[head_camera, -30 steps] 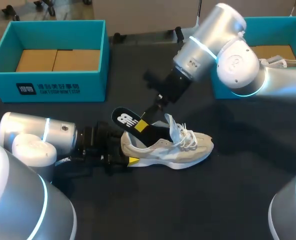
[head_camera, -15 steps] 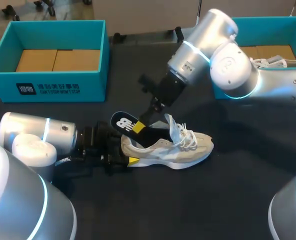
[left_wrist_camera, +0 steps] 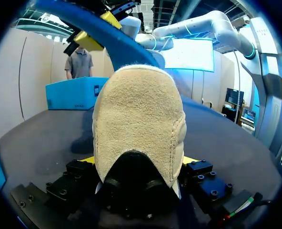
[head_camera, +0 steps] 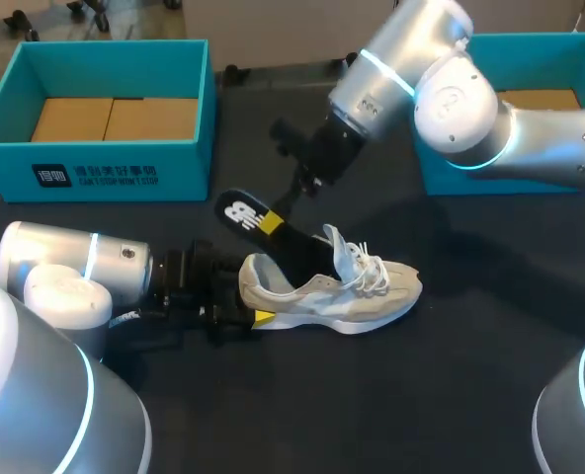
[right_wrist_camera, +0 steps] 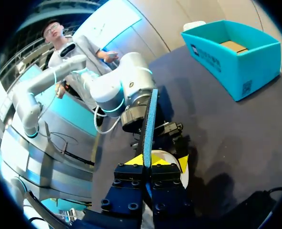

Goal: Take the shoe out of the shoebox, open the shoe tongue, remove and reinsert the insole, then place the shoe into the shoebox

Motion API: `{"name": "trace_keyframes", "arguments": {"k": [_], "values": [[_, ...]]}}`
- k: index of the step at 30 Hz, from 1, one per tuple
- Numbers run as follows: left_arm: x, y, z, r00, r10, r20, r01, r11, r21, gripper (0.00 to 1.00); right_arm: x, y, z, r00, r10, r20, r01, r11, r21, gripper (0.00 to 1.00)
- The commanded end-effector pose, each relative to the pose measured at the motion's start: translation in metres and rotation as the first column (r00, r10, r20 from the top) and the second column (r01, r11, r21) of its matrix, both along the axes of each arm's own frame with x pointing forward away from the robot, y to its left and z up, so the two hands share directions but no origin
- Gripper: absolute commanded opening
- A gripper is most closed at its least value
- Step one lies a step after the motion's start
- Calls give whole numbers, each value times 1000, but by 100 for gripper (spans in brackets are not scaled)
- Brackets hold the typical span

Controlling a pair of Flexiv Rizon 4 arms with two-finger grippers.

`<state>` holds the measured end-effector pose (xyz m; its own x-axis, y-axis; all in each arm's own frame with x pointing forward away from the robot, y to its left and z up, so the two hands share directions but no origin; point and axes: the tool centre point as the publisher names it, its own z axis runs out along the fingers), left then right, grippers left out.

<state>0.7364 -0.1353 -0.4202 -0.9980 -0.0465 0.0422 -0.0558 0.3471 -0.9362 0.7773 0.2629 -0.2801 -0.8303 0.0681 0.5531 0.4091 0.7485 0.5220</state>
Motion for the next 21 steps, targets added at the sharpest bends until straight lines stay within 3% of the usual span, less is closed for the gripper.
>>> {"name": "trace_keyframes", "arguments": {"k": [1, 8, 21], "values": [[-1, 0, 1, 1000, 0, 0, 0, 1000, 2, 0, 4, -10, 33, 966, -195, 171, 184, 980, 76, 0], [-1, 0, 1, 1000, 0, 0, 0, 1000, 2, 0, 24, 5, 50, 891, -393, 229, 353, 915, 196, 0], [-1, 0, 1, 1000, 0, 0, 0, 1000, 2, 0, 24, 5, 50, 891, -393, 229, 353, 915, 196, 0]]}}
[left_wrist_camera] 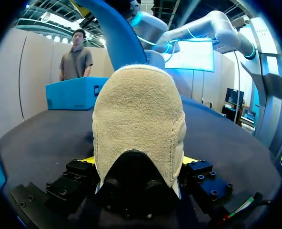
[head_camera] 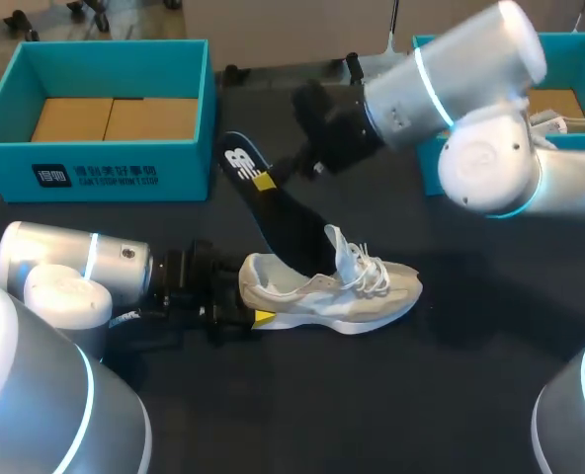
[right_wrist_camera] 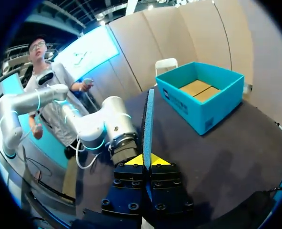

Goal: Take the shoe out of the shoebox, open the shoe tongue, remove and reinsert the insole, then place the shoe into the shoebox

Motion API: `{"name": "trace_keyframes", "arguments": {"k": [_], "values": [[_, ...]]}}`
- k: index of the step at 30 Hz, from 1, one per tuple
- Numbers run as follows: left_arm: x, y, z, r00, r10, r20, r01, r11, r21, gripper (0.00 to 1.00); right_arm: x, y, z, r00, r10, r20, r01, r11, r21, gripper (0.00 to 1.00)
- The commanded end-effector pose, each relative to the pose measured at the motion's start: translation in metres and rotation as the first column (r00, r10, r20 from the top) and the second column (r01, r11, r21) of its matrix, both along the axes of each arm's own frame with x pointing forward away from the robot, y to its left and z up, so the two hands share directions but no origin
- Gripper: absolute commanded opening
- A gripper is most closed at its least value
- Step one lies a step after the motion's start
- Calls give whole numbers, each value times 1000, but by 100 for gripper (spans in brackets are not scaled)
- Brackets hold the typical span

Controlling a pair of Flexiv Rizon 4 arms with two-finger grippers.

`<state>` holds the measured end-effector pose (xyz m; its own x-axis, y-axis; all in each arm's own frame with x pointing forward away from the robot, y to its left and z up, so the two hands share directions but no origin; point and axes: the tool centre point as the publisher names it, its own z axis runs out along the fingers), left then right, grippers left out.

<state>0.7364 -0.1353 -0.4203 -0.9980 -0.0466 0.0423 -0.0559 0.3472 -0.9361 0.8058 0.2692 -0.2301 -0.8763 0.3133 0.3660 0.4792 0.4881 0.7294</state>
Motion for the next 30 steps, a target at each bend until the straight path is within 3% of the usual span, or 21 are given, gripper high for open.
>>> {"name": "trace_keyframes", "arguments": {"k": [1, 6, 9, 19, 23, 30], "values": [[-1, 0, 1, 1000, 0, 0, 0, 1000, 2, 0, -5, -2, 0, 999, -27, 18, 27, 1000, 0, 0], [-1, 0, 1, 1000, 0, 0, 0, 1000, 2, 0, -5, -2, 0, 999, -27, 18, 27, 1000, 0, 0], [-1, 0, 1, 1000, 0, 0, 0, 1000, 2, 0, 0, -8, 25, 999, -47, 23, 45, 996, 82, 0], [-1, 0, 1, 1000, 0, 0, 0, 1000, 2, 0, 6, -18, 73, 988, -154, 4, 147, 951, 273, 0], [-1, 0, 1, 1000, 0, 0, 0, 1000, 2, 0, 7, -11, 91, 980, -199, -4, 184, 900, 394, 0], [-1, 0, 1, 1000, 0, 0, 0, 1000, 2, 0, 7, -10, 93, 982, -191, 1, 174, 896, 409, 0]]}}
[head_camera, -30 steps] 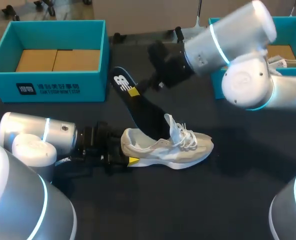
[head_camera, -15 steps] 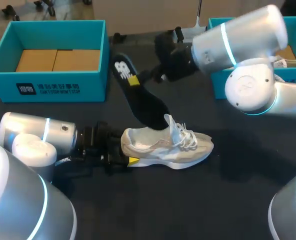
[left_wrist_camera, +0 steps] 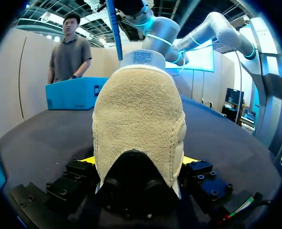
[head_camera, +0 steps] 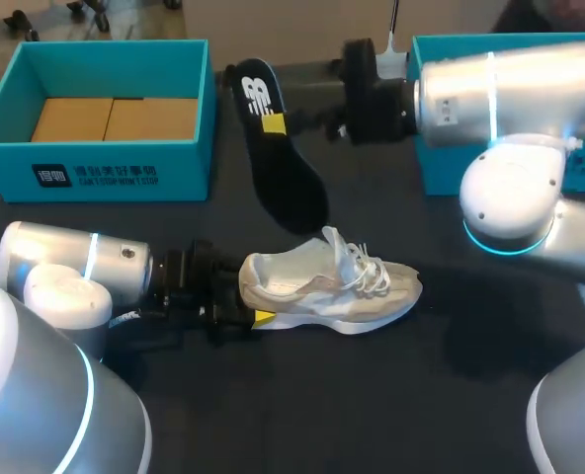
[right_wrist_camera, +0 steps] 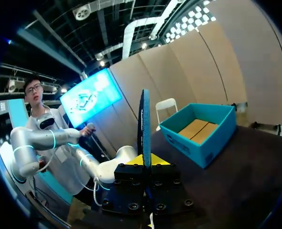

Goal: Take the shoe out of the shoebox, open the shoe tongue, remove and reinsert the insole, then place the shoe into the shoebox

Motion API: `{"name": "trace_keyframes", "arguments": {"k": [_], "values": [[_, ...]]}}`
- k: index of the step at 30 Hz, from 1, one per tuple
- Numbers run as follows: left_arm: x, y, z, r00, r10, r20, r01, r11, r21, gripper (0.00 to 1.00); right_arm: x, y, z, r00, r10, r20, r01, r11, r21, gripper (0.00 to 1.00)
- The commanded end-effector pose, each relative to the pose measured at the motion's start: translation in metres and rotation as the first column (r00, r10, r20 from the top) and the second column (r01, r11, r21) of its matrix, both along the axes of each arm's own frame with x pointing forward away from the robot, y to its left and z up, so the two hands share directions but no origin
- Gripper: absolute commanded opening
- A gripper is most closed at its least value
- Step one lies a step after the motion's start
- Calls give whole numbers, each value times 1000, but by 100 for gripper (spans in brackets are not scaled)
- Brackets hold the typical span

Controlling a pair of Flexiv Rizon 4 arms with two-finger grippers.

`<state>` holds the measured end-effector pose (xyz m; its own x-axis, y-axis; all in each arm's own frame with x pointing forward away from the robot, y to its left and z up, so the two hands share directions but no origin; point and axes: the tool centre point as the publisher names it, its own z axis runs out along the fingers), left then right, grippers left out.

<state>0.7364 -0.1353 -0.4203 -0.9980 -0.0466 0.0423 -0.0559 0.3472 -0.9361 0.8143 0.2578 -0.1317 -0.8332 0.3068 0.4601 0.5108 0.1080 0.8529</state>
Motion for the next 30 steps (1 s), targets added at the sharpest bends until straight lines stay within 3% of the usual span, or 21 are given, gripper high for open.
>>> {"name": "trace_keyframes", "arguments": {"k": [1, 7, 8, 10, 14, 18, 20, 21, 30], "values": [[-1, 0, 1, 1000, 0, 0, 0, 1000, 2, 0, -1, 1, -5, 1000, -22, 17, 22, 998, 51, 0], [-1, 0, 1, 1000, 0, 0, 0, 1000, 2, 0, 0, 2, -1, 1000, -22, 3, 22, 998, 54, 0], [-1, 0, 1, 1000, 0, 0, 0, 1000, 2, 0, 2, 3, 9, 1000, -11, -4, 11, 1000, 18, 0], [-1, 0, 1, 1000, 0, 0, 0, 1000, 2, 0, 3, 0, 24, 1000, -6, -18, 6, 999, 46, 0], [-1, 0, 1, 1000, 0, 0, 0, 1000, 2, 0, 1, -4, 50, 987, 9, -159, 9, 994, 113, 0], [-1, 0, 1, 1000, 0, 0, 0, 1000, 2, 0, -8, -6, 74, 973, 0, -230, 42, 983, 179, 0], [-1, 0, 1, 1000, 0, 0, 0, 1000, 2, 0, -8, -6, 74, 973, 0, -230, 42, 983, 179, 0], [-1, 0, 1, 1000, 0, 0, 0, 1000, 2, 0, -18, -2, 95, 973, 22, -231, 31, 975, 221, 0], [-1, 0, 1, 1000, 0, 0, 0, 1000, 2, 0, -18, -2, 95, 973, 22, -231, 31, 975, 221, 0]]}}
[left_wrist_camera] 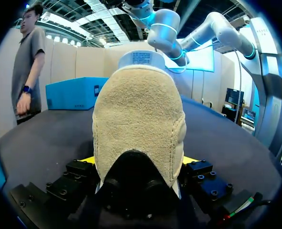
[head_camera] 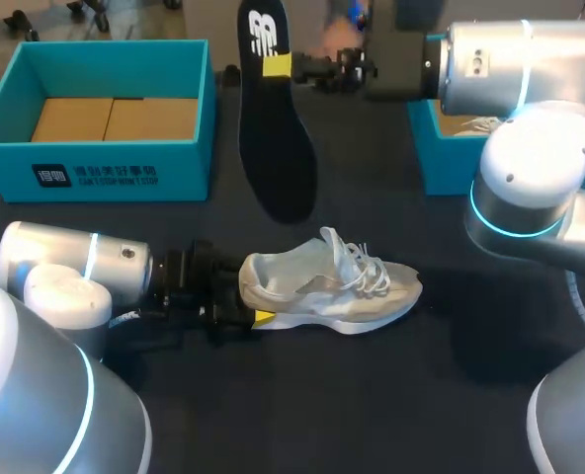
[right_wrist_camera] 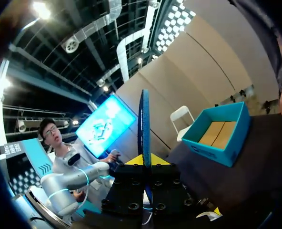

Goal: Take the shoe out of the shoebox, open the shoe tongue, remove and reinsert the insole, then place the shoe into the shoebox

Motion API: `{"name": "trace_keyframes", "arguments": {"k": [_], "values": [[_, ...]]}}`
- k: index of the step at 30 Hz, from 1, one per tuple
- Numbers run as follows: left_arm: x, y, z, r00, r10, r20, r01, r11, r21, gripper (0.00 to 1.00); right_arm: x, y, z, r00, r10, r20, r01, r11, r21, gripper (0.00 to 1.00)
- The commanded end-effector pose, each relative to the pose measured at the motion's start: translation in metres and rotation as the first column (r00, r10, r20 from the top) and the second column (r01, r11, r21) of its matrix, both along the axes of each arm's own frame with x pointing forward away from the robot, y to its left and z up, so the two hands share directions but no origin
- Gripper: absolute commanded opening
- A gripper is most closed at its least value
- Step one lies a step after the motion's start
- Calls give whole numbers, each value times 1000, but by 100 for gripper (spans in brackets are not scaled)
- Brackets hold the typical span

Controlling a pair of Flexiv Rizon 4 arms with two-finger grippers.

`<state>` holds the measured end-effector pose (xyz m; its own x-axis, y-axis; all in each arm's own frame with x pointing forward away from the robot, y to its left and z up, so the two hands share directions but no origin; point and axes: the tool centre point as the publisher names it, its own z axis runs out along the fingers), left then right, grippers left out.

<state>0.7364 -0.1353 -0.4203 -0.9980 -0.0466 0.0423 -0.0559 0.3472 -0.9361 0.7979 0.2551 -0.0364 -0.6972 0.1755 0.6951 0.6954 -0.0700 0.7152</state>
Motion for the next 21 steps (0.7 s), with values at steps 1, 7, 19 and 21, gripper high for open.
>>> {"name": "trace_keyframes", "arguments": {"k": [1, 7, 19, 21], "values": [[-1, 0, 1, 1000, 0, 0, 0, 1000, 2, 0, -1, 1, 0, 1000, -5, -1, 5, 1000, 0, 0], [-1, 0, 1, 1000, 0, 0, 0, 1000, 2, 0, -2, -13, 9, 1000, 0, 9, 0, 1000, 10, 0], [-1, 0, 1, 1000, 0, 0, 0, 1000, 2, 0, -24, -63, 31, 983, 50, -175, -64, 995, -75, 0], [-1, 0, 1, 1000, 0, 0, 0, 1000, 2, 0, -35, -63, 33, 981, 81, -179, -103, 987, -121, 0]]}}
